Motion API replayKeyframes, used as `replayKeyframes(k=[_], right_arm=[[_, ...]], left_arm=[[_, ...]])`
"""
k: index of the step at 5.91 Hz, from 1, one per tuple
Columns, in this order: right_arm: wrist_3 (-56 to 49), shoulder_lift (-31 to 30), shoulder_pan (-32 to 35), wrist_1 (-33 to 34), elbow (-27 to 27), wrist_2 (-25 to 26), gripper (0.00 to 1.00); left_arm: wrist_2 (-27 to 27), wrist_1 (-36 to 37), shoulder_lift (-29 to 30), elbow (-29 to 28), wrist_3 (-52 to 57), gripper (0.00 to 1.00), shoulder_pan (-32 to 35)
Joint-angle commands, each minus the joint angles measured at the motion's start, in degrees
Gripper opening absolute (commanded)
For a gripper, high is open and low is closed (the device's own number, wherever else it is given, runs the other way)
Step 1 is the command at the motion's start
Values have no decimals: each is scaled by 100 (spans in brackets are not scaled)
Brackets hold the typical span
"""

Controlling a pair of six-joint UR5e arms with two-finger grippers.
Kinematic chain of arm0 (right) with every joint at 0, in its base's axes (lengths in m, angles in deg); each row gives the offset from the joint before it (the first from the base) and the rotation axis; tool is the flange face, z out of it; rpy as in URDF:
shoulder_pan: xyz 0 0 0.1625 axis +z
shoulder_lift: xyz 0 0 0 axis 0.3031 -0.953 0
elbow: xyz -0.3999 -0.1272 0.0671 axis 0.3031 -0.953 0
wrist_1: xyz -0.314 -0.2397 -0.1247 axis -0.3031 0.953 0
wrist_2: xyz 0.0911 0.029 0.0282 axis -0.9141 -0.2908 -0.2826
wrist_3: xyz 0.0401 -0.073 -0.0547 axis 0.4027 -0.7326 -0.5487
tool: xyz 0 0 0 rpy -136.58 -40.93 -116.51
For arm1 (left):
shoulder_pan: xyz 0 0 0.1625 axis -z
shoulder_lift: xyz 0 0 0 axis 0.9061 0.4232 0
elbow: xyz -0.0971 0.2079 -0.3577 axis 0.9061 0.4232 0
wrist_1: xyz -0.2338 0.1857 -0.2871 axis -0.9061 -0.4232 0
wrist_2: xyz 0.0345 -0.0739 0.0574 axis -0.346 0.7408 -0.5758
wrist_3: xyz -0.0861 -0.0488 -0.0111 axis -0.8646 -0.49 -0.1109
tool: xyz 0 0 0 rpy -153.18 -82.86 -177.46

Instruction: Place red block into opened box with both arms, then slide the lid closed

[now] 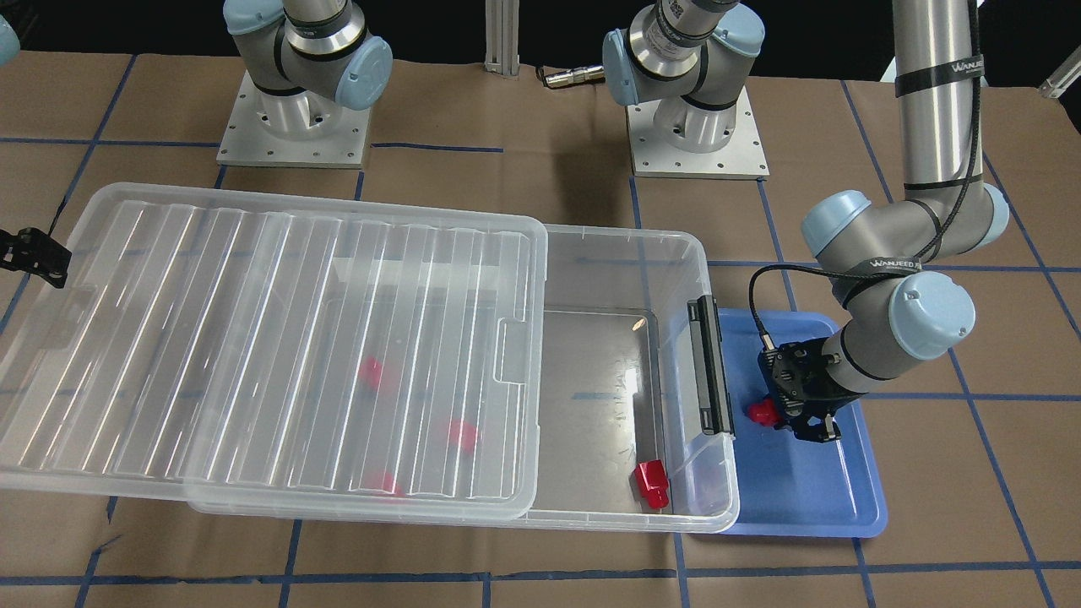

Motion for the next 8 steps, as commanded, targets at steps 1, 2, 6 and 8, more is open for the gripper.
replayKeyframes(k=[1, 2, 6, 8], right_arm=[[-14, -53, -45, -17, -35, 111, 100], [-5, -167, -37, -69, -140, 42, 100], [1273, -440, 944, -1312, -1192, -310, 100], [2432, -397, 1700, -2272, -1913, -450, 100]], left_arm=[[-34, -96, -214, -69, 25, 6, 33], [-164, -454, -468, -234, -1, 5, 59], [-104, -3431, -1534, -1742, -746, 5, 847], [-25, -3666, -1394, -2046, -1692, 5, 1646]])
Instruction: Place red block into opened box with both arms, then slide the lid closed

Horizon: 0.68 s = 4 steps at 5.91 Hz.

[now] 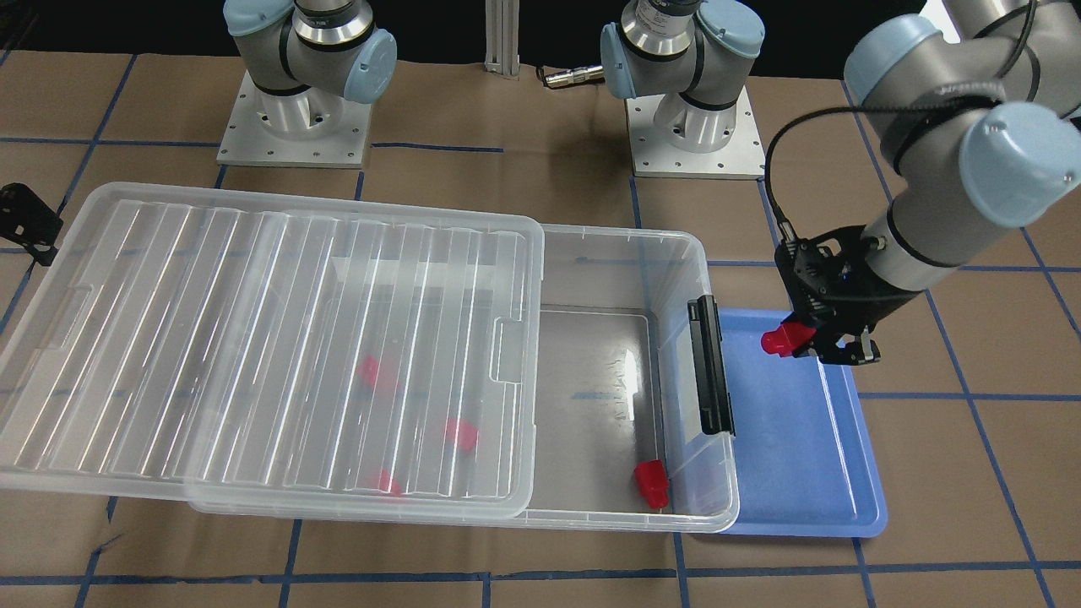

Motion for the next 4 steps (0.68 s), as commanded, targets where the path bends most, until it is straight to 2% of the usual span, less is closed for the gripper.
replayKeyframes(k=[1, 2, 3, 4], right_arm=[[1031, 37, 852, -655, -539, -241, 100], [1436, 72, 1257, -684, -602, -303, 100], [1632, 81, 1617, -675, -620, -652, 100], [1686, 90, 1725, -675, -620, -777, 100]], left_arm=[[159, 210, 303, -56, -518, 5, 672], [169, 387, 497, 23, -815, 6, 875], [134, 963, 673, 337, -826, 6, 973], [108, 1552, 674, 837, -809, 6, 974]])
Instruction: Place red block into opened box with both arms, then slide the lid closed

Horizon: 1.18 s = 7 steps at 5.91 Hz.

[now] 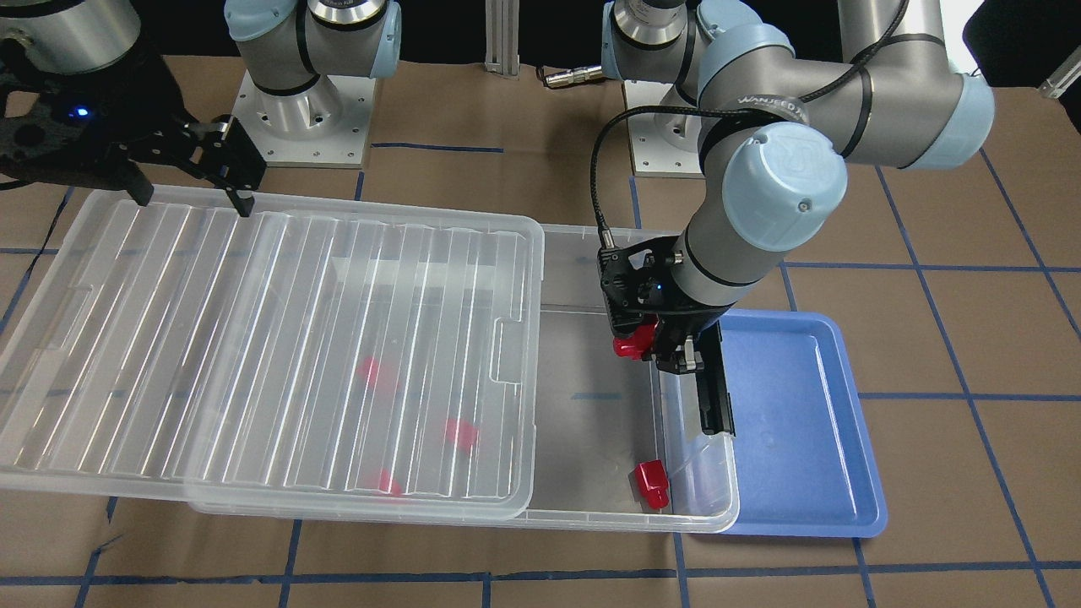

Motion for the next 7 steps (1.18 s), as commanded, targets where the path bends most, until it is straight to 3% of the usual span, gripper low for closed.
replayKeyframes(k=[1, 7], right_arm=[[110, 10, 180, -5, -3, -165, 100], [22, 27, 163, 21, 49, 90, 100]], left_arm=[[-22, 933, 97, 750, 7, 6, 37], [39, 2296, 809, 1306, -28, 10, 55]])
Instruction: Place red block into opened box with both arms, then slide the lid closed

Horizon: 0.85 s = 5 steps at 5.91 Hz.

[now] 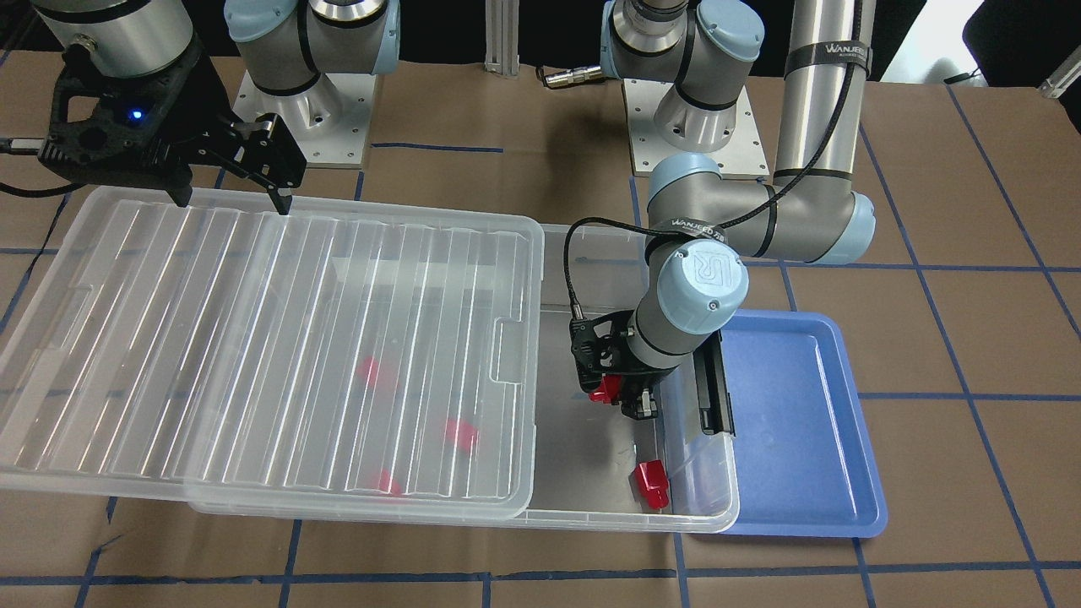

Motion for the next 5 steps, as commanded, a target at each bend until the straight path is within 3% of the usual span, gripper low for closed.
replayKeyframes(k=[1, 2, 3, 5], right_arm=[[-1, 4, -1, 1, 6, 19, 100], [-1, -4, -10, 10, -3, -34, 100], [-1, 4, -18, 18, -20, -52, 100], [-1, -4, -45, 27, -21, -52, 100]], left_arm=[[14, 302, 27, 199, -14, 11, -2], [75, 311, 36, 182, -23, 31, -10], [58, 294, -42, 173, -32, 98, -10], [58, 110, -270, -20, -137, 98, -19]])
